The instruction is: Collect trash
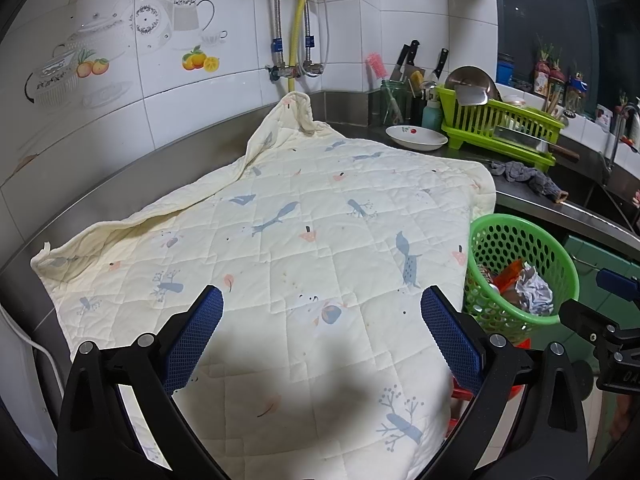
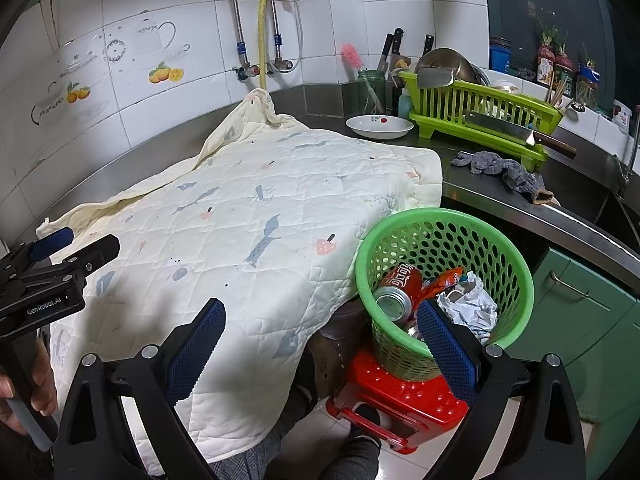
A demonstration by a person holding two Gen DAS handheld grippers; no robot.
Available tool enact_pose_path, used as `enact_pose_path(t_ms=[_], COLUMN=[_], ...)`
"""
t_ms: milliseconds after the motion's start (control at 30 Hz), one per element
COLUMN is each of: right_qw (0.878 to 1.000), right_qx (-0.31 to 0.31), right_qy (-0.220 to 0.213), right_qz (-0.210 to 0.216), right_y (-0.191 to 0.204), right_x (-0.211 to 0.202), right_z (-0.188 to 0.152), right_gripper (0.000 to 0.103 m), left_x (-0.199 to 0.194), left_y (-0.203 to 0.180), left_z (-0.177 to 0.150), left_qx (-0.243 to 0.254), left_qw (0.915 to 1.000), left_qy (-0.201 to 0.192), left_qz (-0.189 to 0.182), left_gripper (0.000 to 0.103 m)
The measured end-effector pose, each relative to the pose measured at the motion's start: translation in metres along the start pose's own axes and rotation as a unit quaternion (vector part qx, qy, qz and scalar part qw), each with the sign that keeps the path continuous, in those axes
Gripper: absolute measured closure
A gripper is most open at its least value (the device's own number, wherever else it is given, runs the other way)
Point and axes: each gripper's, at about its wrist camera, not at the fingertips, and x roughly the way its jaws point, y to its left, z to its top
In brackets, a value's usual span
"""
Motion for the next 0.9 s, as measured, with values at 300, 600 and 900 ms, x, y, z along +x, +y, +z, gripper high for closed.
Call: enact_pose_path(t_ms=[300, 600, 900], right_qw=[1.0, 1.0, 1.0], right_qx=[0.0, 0.0, 0.0], right_qy=[-0.001, -0.002, -0.001], right_qz=[0.0, -0.001, 0.0], right_y=[0.0004, 0.0012, 0.0022], right_x=[-0.0003, -0.0007, -0.0011], right_z=[0.0001, 0.0008, 0.0013], right_gripper=[0.01, 0.01, 0.01], left_x=[-0.0001, -0.0006, -0.0006], left_y=[-0.0003, -0.0007, -0.0012], left_z=[-0.0004, 0.0004, 0.0004], left_qx=[0.001, 0.001, 0.001], left_qw=[1.0, 1.0, 1.0], left_qy=[0.001, 0.0, 0.001], left_qz=[0.0, -0.001, -0.001], left_gripper=[0.005, 0.005, 0.005])
